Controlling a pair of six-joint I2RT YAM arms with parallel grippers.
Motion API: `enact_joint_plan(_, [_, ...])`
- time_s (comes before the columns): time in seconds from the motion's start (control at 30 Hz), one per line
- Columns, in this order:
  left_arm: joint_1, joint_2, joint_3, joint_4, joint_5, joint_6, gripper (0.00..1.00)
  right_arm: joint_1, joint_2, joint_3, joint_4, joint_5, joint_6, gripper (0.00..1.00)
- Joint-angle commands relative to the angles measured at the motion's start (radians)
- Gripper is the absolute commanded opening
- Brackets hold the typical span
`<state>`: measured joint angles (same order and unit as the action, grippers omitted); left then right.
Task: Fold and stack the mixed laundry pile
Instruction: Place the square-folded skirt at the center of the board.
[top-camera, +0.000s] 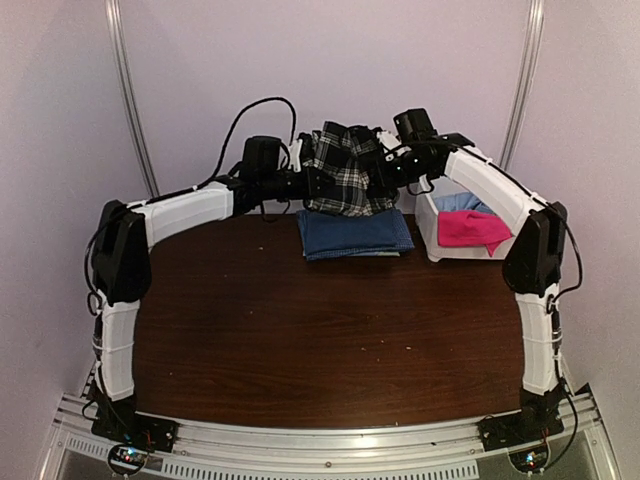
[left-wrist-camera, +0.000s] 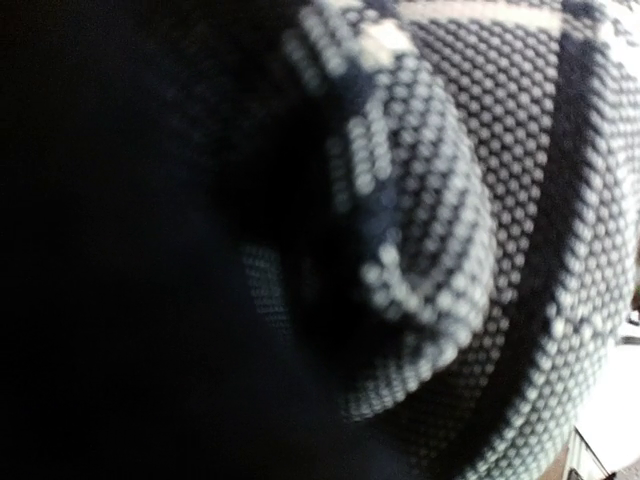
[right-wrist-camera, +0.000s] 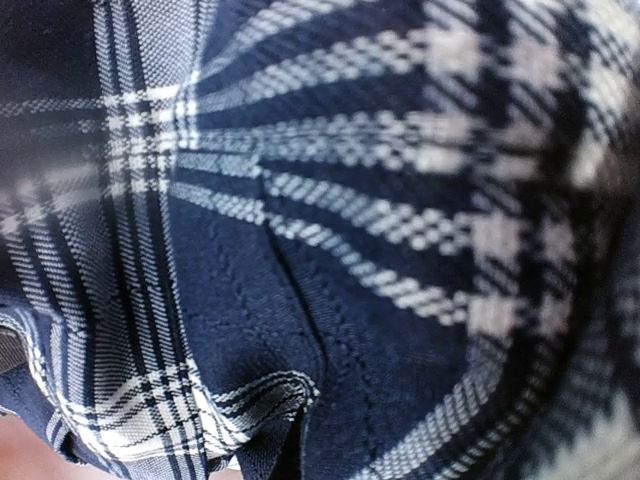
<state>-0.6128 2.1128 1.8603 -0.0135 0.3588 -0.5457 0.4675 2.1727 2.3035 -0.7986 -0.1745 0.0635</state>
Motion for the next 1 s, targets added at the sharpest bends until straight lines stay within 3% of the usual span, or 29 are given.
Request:
enact_joint_plan(0.0, [0.011, 0.198, 0.160, -0.009, 0.038, -0.002, 0.00, -0.033, 0.112, 0.054, 0.066, 0.082, -0.087, 0.01])
enact_joint_plan(0.23, [0.048, 0.355, 0.256, 0.008, 0.085, -0.069, 0.00, -0.068, 0.235, 0.086, 0.124, 0.067, -0.069, 0.02])
enact_joint_plan(0.33, [0.066, 0.388, 0.262, 0.009, 0.082, -0.096, 0.00, -0.068, 0.271, 0.088, 0.142, 0.092, -0.074, 0.08])
enact_joint_plan(0.4, [0.080, 0.414, 0.280, 0.009, 0.085, -0.114, 0.00, -0.069, 0.295, 0.092, 0.147, 0.122, -0.076, 0.18])
enact_joint_plan(0.47, [0.090, 0.428, 0.295, -0.011, 0.086, -0.115, 0.02, -0.069, 0.308, 0.095, 0.142, 0.166, -0.079, 0.35])
enact_joint_plan(0.57, [0.095, 0.428, 0.312, -0.059, 0.060, -0.099, 0.29, -0.070, 0.302, 0.104, 0.138, 0.288, -0.080, 0.72])
enact_joint_plan(0.63, [0.100, 0.428, 0.328, -0.078, 0.051, -0.094, 0.40, -0.075, 0.283, 0.108, 0.149, 0.325, -0.084, 0.87])
enact_joint_plan(0.73, [0.110, 0.428, 0.369, -0.139, 0.011, -0.089, 0.68, -0.090, 0.252, 0.116, 0.161, 0.331, -0.085, 0.93])
enact_joint_plan(0.8, [0.126, 0.425, 0.404, -0.203, -0.030, -0.085, 0.95, -0.097, 0.232, 0.120, 0.155, 0.330, -0.085, 0.94])
enact_joint_plan(0.97, [0.165, 0.392, 0.456, -0.369, -0.137, -0.036, 0.98, -0.099, 0.168, 0.111, 0.144, 0.294, -0.089, 0.95])
